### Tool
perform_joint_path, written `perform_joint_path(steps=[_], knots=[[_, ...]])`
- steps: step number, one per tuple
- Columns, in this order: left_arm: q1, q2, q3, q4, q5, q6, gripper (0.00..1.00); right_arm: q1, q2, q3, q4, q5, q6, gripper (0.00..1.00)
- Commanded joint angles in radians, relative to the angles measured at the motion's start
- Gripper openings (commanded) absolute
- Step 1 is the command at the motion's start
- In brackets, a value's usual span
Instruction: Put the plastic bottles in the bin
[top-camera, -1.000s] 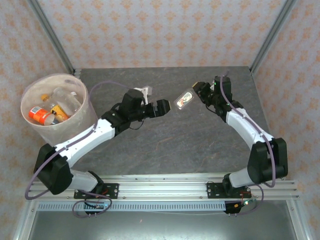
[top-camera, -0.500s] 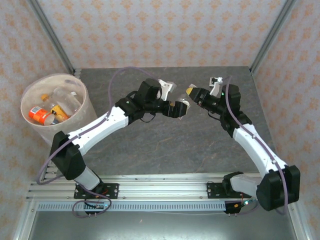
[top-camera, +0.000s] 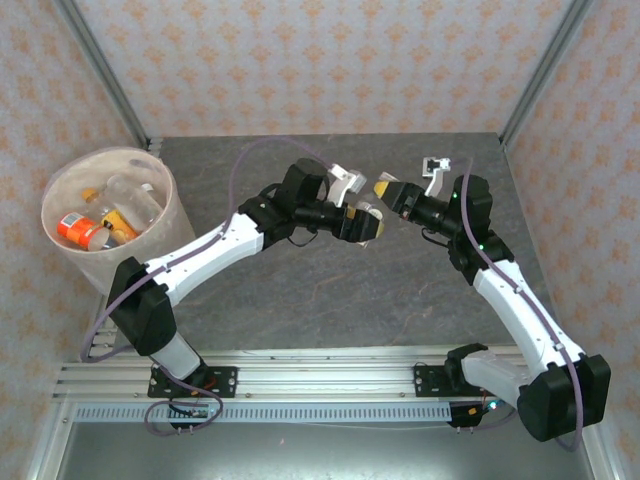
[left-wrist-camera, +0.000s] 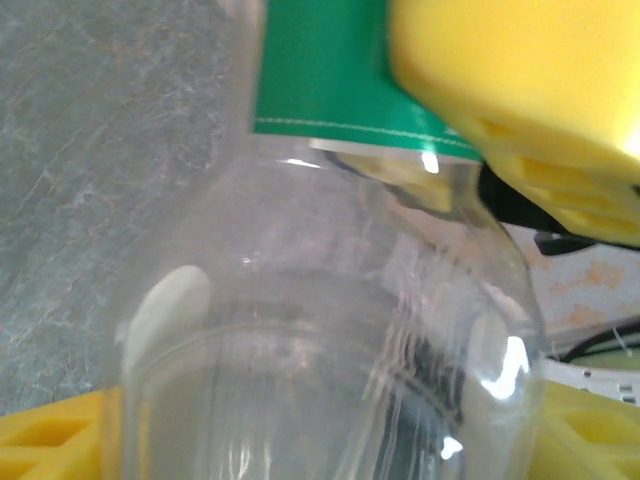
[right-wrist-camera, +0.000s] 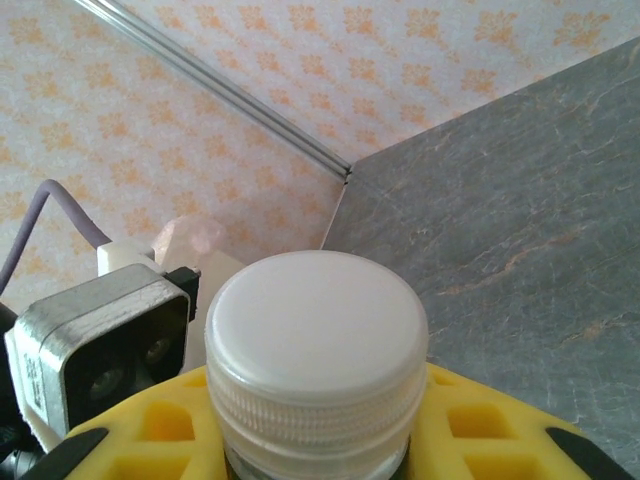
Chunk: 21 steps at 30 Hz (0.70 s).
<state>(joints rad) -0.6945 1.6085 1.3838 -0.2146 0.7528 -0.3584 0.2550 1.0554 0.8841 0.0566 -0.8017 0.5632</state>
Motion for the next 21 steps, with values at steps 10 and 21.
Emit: perform_joint_path(steps=[10, 21], knots=[[-0.019, -0.039, -0.031, 0.12, -0.083, -0.04, 0.52, 0.006, -0.026, 0.06, -0.134, -0.032, -0.062, 0.42], [-0.018, -0.043, -0.038, 0.109, -0.189, -0.054, 0.5, 0.006, -0.044, 0.081, -0.143, 0.164, 0.0, 0.86]])
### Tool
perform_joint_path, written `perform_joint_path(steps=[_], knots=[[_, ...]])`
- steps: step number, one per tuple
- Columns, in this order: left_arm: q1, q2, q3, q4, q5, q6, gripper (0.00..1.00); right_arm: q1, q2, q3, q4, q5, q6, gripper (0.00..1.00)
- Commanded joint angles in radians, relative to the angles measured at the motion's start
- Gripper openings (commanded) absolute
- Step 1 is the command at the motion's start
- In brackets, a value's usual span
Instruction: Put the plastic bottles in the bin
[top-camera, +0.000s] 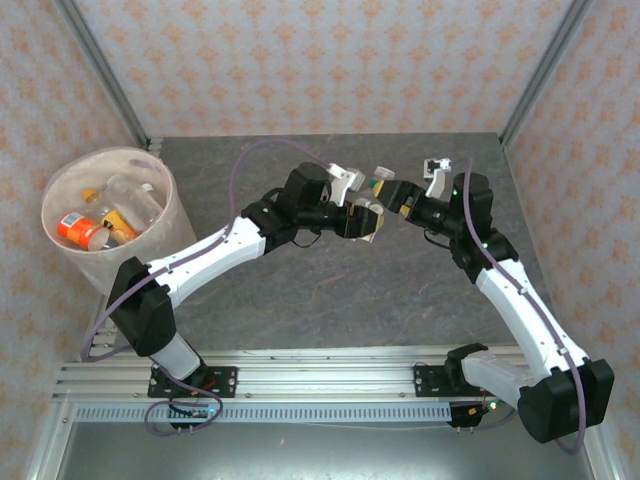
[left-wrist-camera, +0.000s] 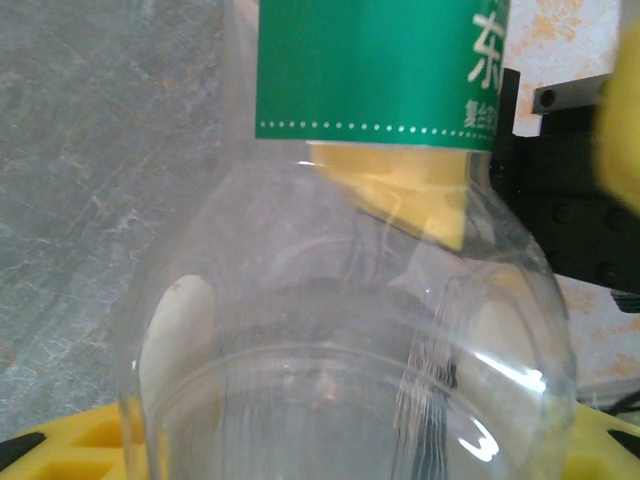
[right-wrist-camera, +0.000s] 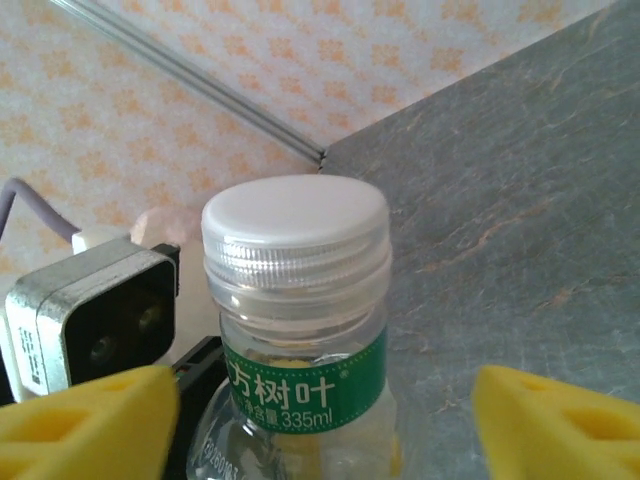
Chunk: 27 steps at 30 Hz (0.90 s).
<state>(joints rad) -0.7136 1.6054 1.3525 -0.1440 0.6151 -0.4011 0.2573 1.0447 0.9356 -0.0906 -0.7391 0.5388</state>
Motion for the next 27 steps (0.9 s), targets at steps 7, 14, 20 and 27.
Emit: perform_joint_path(steps=[7, 14, 20, 27], knots=[[0.013, -0.068, 0.021, -0.097, -0.208, -0.005, 0.49, 0.003, -0.085, -0.001, -0.013, 0.303, 0.032, 0.99], [0.098, -0.226, 0.021, -0.301, -0.476, -0.067, 0.49, 0.003, -0.091, -0.024, -0.042, 0.431, 0.009, 0.99], [0.187, -0.368, 0.061, -0.511, -0.669, -0.076, 0.49, 0.002, -0.09, -0.044, -0.021, 0.492, 0.028, 0.99], [0.354, -0.465, 0.157, -0.704, -0.767, -0.072, 0.5, 0.003, -0.097, -0.064, -0.031, 0.493, 0.024, 0.99]])
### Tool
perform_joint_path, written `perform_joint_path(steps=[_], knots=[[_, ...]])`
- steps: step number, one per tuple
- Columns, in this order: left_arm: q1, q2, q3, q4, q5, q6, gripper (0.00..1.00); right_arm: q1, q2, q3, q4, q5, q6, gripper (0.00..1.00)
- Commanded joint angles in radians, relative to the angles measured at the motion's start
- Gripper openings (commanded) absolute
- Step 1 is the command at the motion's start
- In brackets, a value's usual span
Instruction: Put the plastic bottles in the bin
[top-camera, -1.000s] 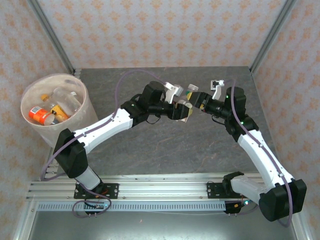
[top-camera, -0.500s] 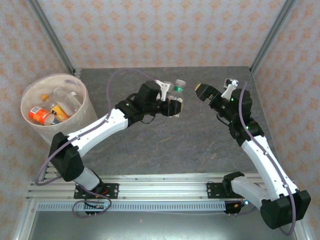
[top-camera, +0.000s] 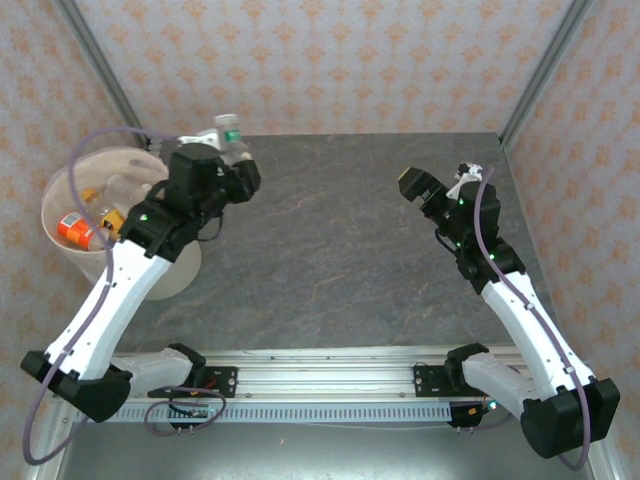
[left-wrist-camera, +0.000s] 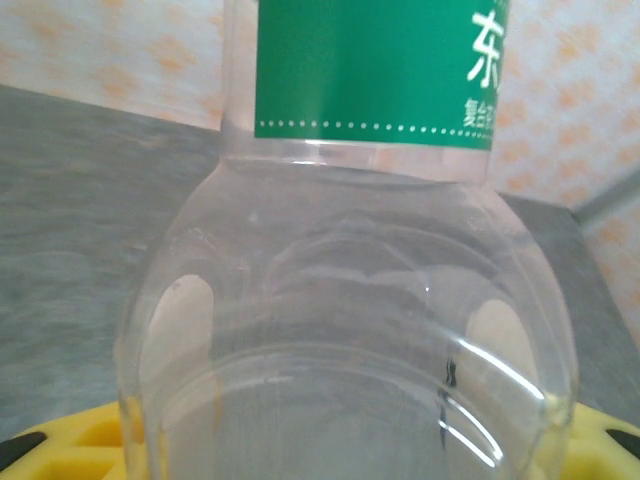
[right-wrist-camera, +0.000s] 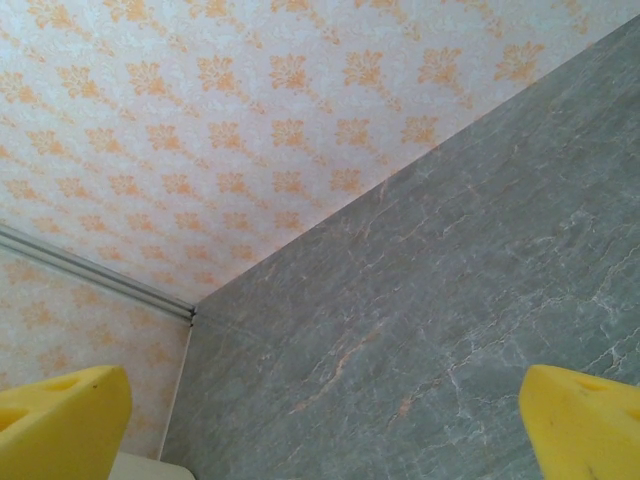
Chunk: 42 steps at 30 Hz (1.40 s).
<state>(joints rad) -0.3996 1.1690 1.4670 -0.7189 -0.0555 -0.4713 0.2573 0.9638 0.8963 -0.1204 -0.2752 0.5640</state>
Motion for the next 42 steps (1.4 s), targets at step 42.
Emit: perform_joint_path(steps=[42], knots=[[0.571, 0.003, 0.097, -0.283, -0.081, -0.023, 0.82, 0.002, -0.034, -0.025, -0.07, 0.059, -0.032, 0.99]])
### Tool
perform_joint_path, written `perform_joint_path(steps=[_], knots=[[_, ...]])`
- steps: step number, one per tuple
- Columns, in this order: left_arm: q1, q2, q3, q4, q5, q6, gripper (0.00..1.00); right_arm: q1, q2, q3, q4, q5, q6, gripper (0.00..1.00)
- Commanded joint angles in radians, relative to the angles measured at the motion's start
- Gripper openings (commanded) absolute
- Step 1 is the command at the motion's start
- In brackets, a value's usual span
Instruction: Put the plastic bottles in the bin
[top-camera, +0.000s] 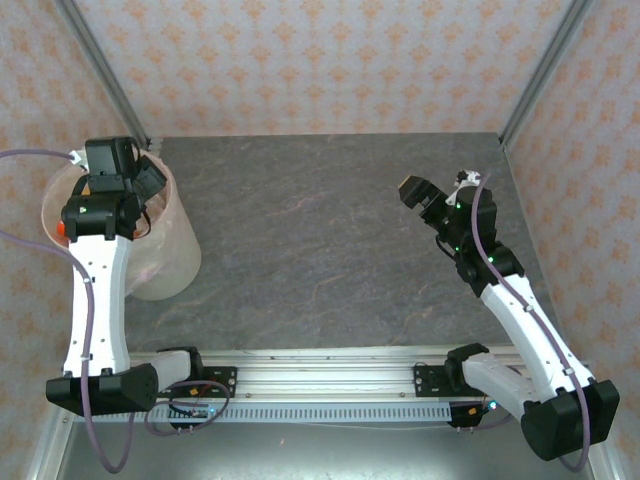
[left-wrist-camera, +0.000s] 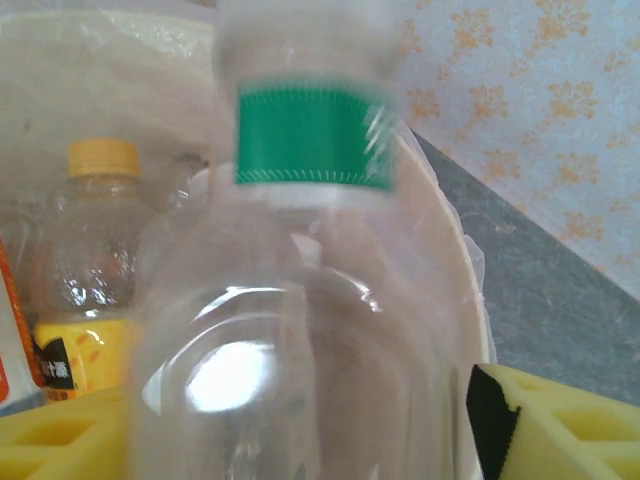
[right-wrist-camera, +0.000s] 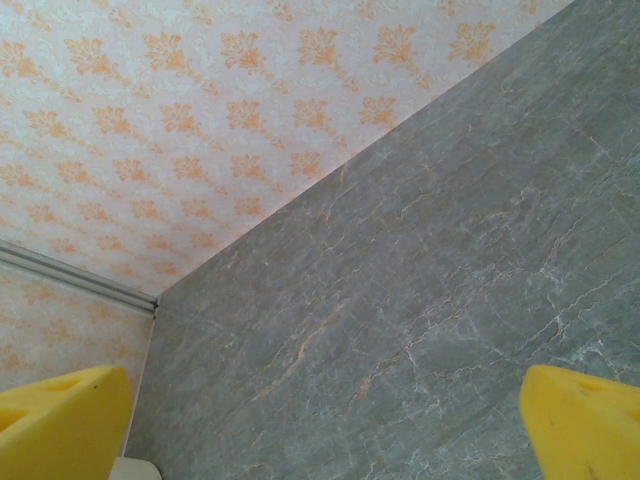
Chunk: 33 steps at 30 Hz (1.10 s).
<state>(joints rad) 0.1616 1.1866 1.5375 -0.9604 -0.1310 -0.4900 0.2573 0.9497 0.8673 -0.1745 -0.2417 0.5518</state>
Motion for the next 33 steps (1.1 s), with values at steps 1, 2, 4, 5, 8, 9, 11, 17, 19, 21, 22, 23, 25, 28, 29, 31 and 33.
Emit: perform_joint_path(steps=[1, 2, 4, 5, 8, 9, 11, 17, 19, 21, 22, 23, 25, 28, 29, 31, 33], knots=[[0.01, -0.016, 0.041, -0.048, -0.002, -0.001, 0.84, 0.002, -0.019, 0.003, -0.014, 0.027, -0.022, 0.99], [0.012, -0.016, 0.053, -0.051, 0.006, 0.004, 0.86, 0.002, -0.019, 0.001, -0.013, 0.03, -0.021, 0.99], [0.012, -0.018, 0.08, -0.062, 0.017, 0.01, 0.89, 0.002, -0.015, -0.003, -0.005, 0.032, -0.021, 0.99], [0.011, -0.018, 0.092, -0.068, 0.02, 0.011, 0.91, 0.003, -0.013, -0.005, -0.001, 0.031, -0.02, 0.99], [0.012, -0.025, 0.113, -0.069, 0.028, 0.013, 0.95, 0.002, -0.006, -0.007, 0.008, 0.028, -0.013, 0.99], [0.013, -0.025, 0.117, -0.06, 0.047, 0.012, 0.96, 0.002, -0.004, -0.005, 0.01, 0.026, -0.012, 0.99], [0.013, -0.019, 0.121, -0.036, 0.109, 0.01, 0.97, 0.002, 0.001, -0.005, 0.01, 0.025, -0.012, 0.99], [0.013, 0.051, 0.153, 0.021, 0.373, -0.027, 0.98, 0.002, 0.003, -0.001, 0.007, 0.025, -0.014, 0.99], [0.013, 0.063, 0.148, 0.037, 0.45, -0.062, 0.98, 0.002, 0.003, -0.001, 0.005, 0.025, -0.013, 0.99], [0.013, 0.056, 0.125, 0.07, 0.499, -0.092, 0.98, 0.003, 0.003, -0.001, 0.003, 0.025, -0.012, 0.99], [0.013, 0.052, 0.115, 0.077, 0.5, -0.097, 0.98, 0.001, 0.003, -0.002, 0.002, 0.025, -0.011, 0.99], [0.013, 0.047, 0.107, 0.076, 0.486, -0.097, 0.98, 0.002, 0.003, -0.002, 0.001, 0.025, -0.011, 0.99], [0.013, 0.052, 0.104, 0.059, 0.449, -0.087, 0.99, 0.002, 0.004, -0.002, 0.002, 0.025, -0.012, 0.99], [0.013, 0.073, 0.104, 0.032, 0.404, -0.064, 1.0, 0.003, 0.006, 0.001, 0.0, 0.022, -0.012, 0.99], [0.015, 0.083, 0.105, 0.027, 0.385, -0.059, 1.0, 0.002, 0.006, 0.001, -0.001, 0.021, -0.012, 0.99], [0.015, 0.102, 0.105, 0.013, 0.349, -0.051, 1.0, 0.003, 0.005, 0.001, -0.005, 0.021, -0.01, 0.99], [0.019, 0.118, 0.102, -0.008, 0.293, -0.055, 1.0, 0.003, 0.004, -0.001, -0.012, 0.021, -0.01, 0.99]])
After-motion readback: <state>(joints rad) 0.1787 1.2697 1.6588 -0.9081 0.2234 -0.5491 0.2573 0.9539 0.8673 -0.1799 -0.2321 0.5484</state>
